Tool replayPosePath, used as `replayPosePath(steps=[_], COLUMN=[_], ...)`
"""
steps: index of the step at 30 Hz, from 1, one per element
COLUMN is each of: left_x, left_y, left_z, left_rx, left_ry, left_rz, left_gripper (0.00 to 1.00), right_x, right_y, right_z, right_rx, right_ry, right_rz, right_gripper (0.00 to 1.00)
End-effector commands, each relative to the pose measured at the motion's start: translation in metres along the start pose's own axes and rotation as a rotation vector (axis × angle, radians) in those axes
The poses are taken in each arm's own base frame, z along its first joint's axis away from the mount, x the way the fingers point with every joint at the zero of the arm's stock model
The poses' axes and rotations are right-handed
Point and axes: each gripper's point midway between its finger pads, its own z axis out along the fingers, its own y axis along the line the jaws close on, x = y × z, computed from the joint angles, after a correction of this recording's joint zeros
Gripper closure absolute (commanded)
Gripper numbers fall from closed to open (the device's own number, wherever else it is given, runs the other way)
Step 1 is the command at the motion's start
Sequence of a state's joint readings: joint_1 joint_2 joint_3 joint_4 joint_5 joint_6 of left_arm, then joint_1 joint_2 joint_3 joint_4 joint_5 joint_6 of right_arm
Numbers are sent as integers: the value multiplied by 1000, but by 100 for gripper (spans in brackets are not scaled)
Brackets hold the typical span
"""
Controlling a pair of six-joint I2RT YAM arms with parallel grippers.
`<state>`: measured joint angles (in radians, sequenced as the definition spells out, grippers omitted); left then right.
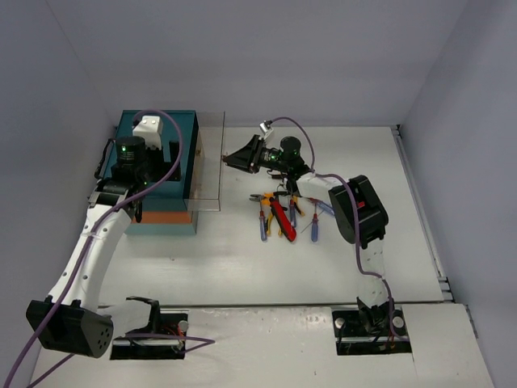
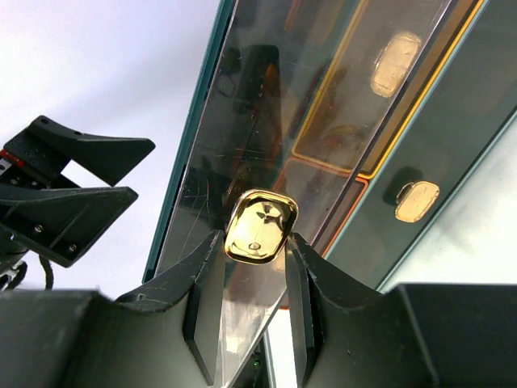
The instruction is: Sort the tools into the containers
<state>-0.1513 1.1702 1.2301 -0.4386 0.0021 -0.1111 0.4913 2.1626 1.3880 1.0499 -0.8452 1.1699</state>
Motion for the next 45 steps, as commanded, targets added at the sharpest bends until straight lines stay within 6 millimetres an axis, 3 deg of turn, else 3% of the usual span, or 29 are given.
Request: replayPosePath(steps=[1, 3, 5, 9, 12, 15, 17, 21, 24, 26, 29, 37, 41, 45], left_x=[-36, -33, -32, -39, -46, -55, -57, -61, -58, -50, -42, -29, -25, -23], left_y=[2, 2, 2, 0, -2, -7, -9, -15, -18, -18, -17, -18, -21, -23], left_z=[-13, -13, -14, -21, -29, -40, -46, -60, -71, -72, -77, -88, -87, -84], left_rx=[-4, -6, -5, 3, 11, 25, 32, 53, 61, 56, 47, 45, 53, 56], left_ry=[-113, -110, -107, -117, -129, -142, -148, -160, -160, -143, -129, -115, -107, -98], left_rz=[8, 11, 10, 5, 7, 1, -1, 4, 15, 24, 41, 76, 83, 90], left_gripper=[11, 11, 11, 11, 11, 11, 11, 11, 11, 11, 11, 11, 11, 11], right_x=[-42, -42, -44, -54, -64, -79, -93, -99, -79, -74, -51, 6, 27, 35], right_y=[21, 21, 20, 16, 7, -10, -20, -39, -68, -76, -89, -113, -123, -133], right_z=[-18, -21, -23, -35, -47, -74, -93, -138, -176, -193, -201, -197, -204, -216], right_rx=[-9, -6, 4, 82, 194, 440, 581, 862, 1082, 1190, 1270, 1332, 1370, 1434], right_ry=[-107, -104, -99, -100, -96, -109, -153, -182, -126, -136, -85, 24, 53, 51], right_rz=[-140, -153, -162, -231, -313, -401, -481, -541, -506, -511, -508, -447, -416, -403], right_gripper=[95, 89, 73, 51, 43, 38, 39, 43, 52, 57, 60, 66, 68, 74])
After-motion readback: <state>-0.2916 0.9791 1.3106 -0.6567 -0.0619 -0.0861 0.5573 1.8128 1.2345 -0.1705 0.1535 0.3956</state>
